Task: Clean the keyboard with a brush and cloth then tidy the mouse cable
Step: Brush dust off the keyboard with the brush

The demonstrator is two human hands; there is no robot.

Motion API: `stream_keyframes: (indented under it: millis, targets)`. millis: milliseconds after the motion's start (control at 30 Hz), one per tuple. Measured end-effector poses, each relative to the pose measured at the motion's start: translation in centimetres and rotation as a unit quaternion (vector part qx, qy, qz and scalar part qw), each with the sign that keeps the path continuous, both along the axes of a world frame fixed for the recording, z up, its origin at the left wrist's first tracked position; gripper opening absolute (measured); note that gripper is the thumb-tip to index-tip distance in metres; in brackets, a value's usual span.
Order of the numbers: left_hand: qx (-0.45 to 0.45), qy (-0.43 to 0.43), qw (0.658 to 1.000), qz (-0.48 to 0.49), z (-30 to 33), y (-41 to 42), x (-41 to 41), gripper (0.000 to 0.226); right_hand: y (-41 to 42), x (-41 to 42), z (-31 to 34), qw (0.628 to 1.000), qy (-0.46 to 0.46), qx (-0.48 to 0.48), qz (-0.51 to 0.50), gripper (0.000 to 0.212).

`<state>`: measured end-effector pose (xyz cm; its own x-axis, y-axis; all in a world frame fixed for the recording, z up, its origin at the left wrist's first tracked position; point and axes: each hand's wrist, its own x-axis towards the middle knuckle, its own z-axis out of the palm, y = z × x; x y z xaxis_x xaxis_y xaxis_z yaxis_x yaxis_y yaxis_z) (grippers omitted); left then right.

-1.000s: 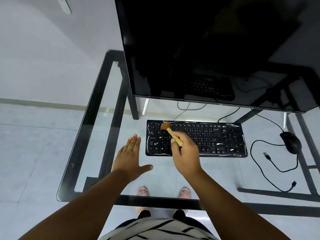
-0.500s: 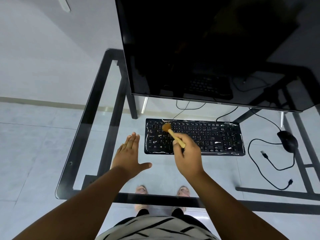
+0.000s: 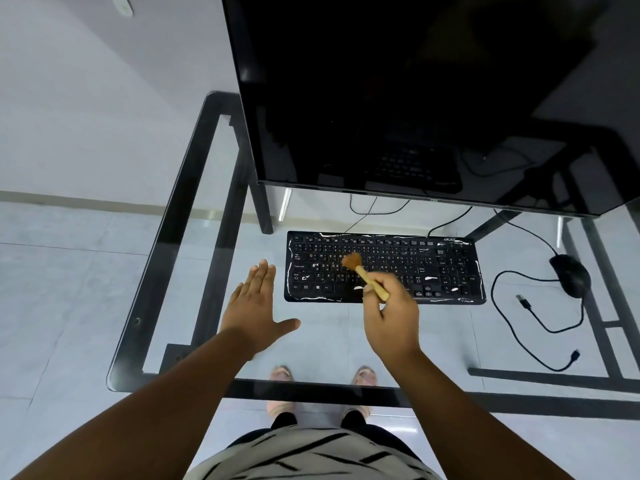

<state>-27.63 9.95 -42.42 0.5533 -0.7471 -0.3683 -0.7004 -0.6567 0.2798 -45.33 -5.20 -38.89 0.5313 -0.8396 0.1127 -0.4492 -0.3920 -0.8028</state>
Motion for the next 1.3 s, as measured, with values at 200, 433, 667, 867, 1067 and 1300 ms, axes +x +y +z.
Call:
stream_keyframes:
  millis: [200, 433, 667, 867, 1067, 1300]
  targets:
    - [0.042, -0.018, 0.998, -0.041, -0.2, 0.9, -0.9, 0.106, 1.2, -0.9, 0.3, 0.995, 0.009, 0.003, 0.098, 0.017]
    - [0.029, -0.021, 0.999, -0.034, -0.3, 0.5, -0.5, 0.106, 1.3, 0.3, 1.5, 0.989, -0.018, 0.047, 0.138, 0.015]
    - [0.027, -0.018, 0.999, -0.033, -0.4, 0.6, -0.3, 0.107, 1.2, 0.4, 1.2, 0.994, -0.007, -0.019, 0.107, 0.015]
    - [0.029, -0.014, 0.999, -0.032, -0.4, 0.6, -0.2, 0.107, 0.7, 0.1, 1.3, 0.994, -0.002, -0.012, 0.109, 0.014]
    - [0.016, -0.006, 1.000, -0.011, 0.1, 0.3, -0.5, 0.108, -0.7, -0.3, 1.2, 0.997, -0.022, 0.014, 0.073, 0.011]
    - [-0.038, -0.034, 0.998, -0.024, 0.6, -0.6, -1.3, 0.103, -1.1, -0.9, 0.5, 0.999, -0.028, 0.013, 0.027, 0.015]
